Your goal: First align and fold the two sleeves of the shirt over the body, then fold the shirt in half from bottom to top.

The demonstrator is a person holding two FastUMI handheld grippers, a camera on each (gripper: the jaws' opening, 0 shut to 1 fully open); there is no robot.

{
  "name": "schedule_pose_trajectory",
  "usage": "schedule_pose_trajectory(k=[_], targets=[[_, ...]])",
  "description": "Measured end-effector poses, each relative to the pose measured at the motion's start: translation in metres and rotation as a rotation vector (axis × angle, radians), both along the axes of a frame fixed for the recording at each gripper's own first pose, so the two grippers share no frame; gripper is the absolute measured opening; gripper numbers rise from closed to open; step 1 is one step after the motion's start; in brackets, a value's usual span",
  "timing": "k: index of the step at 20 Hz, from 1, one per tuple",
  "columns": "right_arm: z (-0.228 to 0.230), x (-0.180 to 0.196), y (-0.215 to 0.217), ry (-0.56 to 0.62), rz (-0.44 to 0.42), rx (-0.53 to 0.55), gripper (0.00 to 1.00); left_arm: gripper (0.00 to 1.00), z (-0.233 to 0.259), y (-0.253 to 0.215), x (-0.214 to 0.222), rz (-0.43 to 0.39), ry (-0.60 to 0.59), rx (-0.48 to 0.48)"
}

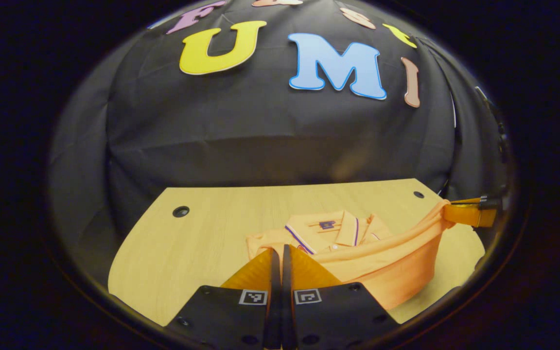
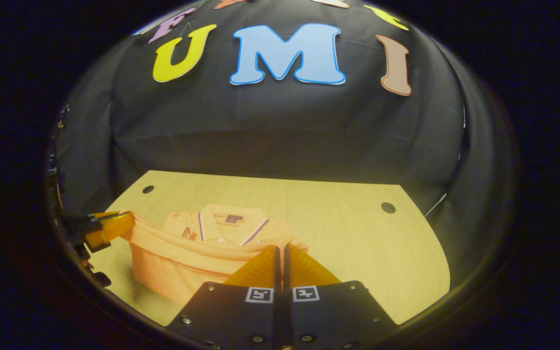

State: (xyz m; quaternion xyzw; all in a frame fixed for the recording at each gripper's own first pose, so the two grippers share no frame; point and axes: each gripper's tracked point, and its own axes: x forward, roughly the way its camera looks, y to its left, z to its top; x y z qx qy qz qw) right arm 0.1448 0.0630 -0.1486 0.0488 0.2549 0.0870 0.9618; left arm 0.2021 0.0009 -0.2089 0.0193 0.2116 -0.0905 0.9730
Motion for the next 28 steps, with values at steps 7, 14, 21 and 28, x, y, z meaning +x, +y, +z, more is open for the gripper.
schedule_pose_trajectory(k=[7, 14, 21, 28], targets=[[-0.007, 0.053, 0.007, 0.006, -0.031, -0.015, 0.0, 0.06, -0.013, 0.008, 0.05, 0.011, 0.01, -0.028], [-0.012, 0.096, 0.013, -0.003, -0.053, -0.06, 0.0, 0.07, -0.02, 0.004, 0.101, -0.004, -0.008, -0.027], [-0.038, 0.142, 0.019, 0.031, -0.1, -0.049, 0.0, 0.06, -0.041, 0.014, 0.148, 0.019, -0.015, -0.01], [-0.071, 0.157, 0.023, 0.103, -0.1, -0.106, 0.0, 0.07, -0.064, 0.01, 0.17, 0.014, -0.001, 0.036]])
